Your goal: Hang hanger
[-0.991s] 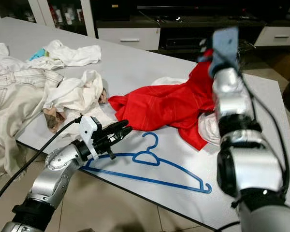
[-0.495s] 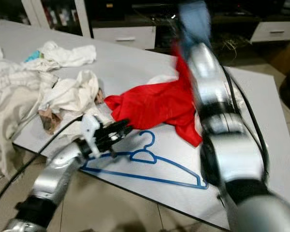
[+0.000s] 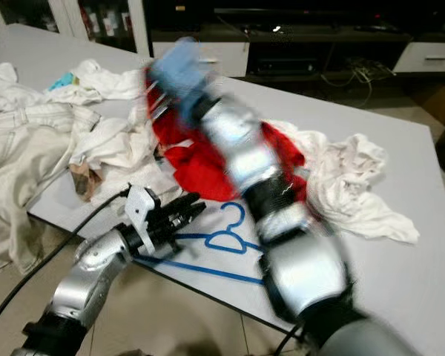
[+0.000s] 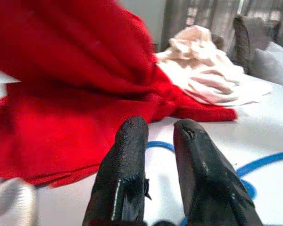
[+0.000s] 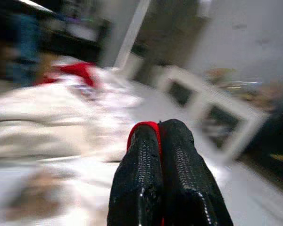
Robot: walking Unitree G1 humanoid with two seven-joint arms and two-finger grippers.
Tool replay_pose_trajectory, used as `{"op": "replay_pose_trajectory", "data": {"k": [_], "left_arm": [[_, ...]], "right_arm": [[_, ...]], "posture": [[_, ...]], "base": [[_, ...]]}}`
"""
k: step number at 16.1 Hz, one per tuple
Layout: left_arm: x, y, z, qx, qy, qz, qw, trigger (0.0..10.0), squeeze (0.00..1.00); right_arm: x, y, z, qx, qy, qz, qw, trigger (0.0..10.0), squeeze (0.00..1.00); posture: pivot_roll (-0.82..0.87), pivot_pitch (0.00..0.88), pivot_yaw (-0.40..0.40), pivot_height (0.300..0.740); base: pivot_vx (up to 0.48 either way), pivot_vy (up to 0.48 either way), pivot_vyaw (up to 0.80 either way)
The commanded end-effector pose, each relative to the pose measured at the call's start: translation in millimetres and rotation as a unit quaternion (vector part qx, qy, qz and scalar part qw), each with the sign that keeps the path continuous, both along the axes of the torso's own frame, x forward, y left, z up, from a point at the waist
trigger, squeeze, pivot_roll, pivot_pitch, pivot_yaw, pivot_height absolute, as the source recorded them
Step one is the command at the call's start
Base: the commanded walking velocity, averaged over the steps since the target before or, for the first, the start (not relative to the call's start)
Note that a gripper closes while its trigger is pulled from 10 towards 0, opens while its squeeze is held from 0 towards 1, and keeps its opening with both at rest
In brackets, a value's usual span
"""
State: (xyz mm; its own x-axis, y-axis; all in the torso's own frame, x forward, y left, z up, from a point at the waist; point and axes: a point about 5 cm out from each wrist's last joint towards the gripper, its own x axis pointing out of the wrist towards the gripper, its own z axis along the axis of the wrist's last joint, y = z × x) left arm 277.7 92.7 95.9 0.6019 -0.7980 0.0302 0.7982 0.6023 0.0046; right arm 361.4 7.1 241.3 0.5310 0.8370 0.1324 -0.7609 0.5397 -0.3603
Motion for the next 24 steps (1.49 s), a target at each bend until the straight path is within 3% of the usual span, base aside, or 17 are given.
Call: {"op": "replay_pose_trajectory", "data": {"k": [1,2,3,4,5,6,9,10,13,14,18,19,22,24], "left_arm": [[-1.5,-7.3,5.4,0.004,-0.017,-0.013,1.000,10.0,0.00],[-1.1,-8.1,5.7,0.003,-0.017,-0.014,1.000,10.0,0.00],[0.2,-9.3,6.5,0.004,-0.018,-0.016,1.000,10.0,0.00],[2.0,-9.8,7.7,0.004,-0.020,-0.018,1.000,10.0,0.00],[2.7,-9.9,8.1,0.004,-0.020,-0.018,1.000,10.0,0.00],[3.6,-10.2,8.8,0.005,-0.021,-0.019,1.000,10.0,0.00],[3.4,-11.4,8.1,0.005,-0.021,-0.021,1.000,10.0,0.00],[3.3,-11.5,8.0,0.005,-0.021,-0.022,1.000,10.0,0.00],[2.9,-10.9,7.0,0.007,-0.019,-0.021,1.000,10.0,0.00],[2.8,-10.7,7.0,0.007,-0.019,-0.021,1.000,10.0,0.00],[2.9,-10.7,7.4,0.007,-0.021,-0.022,1.000,10.0,0.00],[3.6,-10.5,7.4,0.008,-0.021,-0.021,1.000,10.0,0.00],[3.9,-9.2,6.7,0.009,-0.021,-0.019,1.000,10.0,0.00],[3.5,-8.4,6.3,0.011,-0.020,-0.019,1.000,10.0,0.00]], "right_arm": [[-7.7,8.0,3.9,-0.005,-0.002,0.032,0.999,0.0,0.00],[-11.1,10.6,2.6,-0.006,0.002,0.043,0.999,0.0,0.00],[-16.3,13.9,-1.9,-0.015,0.007,0.061,0.998,3.2,0.00],[-19.8,13.6,-9.8,-0.032,0.012,0.069,0.997,10.0,0.00],[-20.7,12.9,-12.7,-0.037,0.015,0.070,0.997,10.0,0.00],[-24.5,7.5,-17.4,-0.041,0.028,0.074,0.996,10.0,1.00],[-33.0,0.8,-24.0,-0.059,0.063,0.093,0.992,10.0,1.00],[-34.6,-2.0,-26.2,-0.063,0.075,0.098,0.990,10.0,0.00],[-32.6,-20.5,-18.9,-0.025,0.112,0.074,0.991,10.0,0.00],[-31.9,-24.2,-17.2,-0.023,0.112,0.072,0.991,10.0,1.00],[-33.9,-35.7,-16.3,-0.052,0.116,0.067,0.990,10.0,1.00],[-33.7,-39.7,-18.6,-0.059,0.123,0.065,0.989,10.0,0.00],[-34.6,-49.6,-27.8,-0.085,0.128,0.058,0.986,10.0,0.00],[-28.6,-62.3,-38.5,-0.112,0.119,0.018,0.986,10.0,0.00]], "posture": [[-0.02,0.000,-0.031,0.740],[-0.03,0.000,-0.027,0.740],[-0.03,0.000,-0.025,0.740],[-0.04,0.000,-0.022,0.740],[-0.04,0.000,-0.022,0.740],[-0.05,0.000,-0.019,0.740],[-0.06,0.000,-0.017,0.740],[-0.06,0.000,-0.017,0.740],[-0.06,0.000,-0.017,0.740],[-0.06,0.000,-0.017,0.740],[-0.06,0.000,-0.017,0.740],[-0.06,0.000,-0.015,0.740],[-0.06,0.000,-0.015,0.740],[-0.05,0.000,-0.013,0.740]], "base": [[0.000,0.000,0.00],[0.000,0.000,0.00],[0.000,0.000,0.00],[0.000,0.000,0.00],[0.000,0.000,0.00],[0.000,0.000,0.00],[0.000,0.000,0.00],[0.000,0.000,0.00],[0.000,0.000,0.00],[0.000,0.000,0.00],[0.000,0.000,0.00],[0.000,0.000,0.00],[0.000,0.000,0.00],[0.000,0.000,0.00]]}}
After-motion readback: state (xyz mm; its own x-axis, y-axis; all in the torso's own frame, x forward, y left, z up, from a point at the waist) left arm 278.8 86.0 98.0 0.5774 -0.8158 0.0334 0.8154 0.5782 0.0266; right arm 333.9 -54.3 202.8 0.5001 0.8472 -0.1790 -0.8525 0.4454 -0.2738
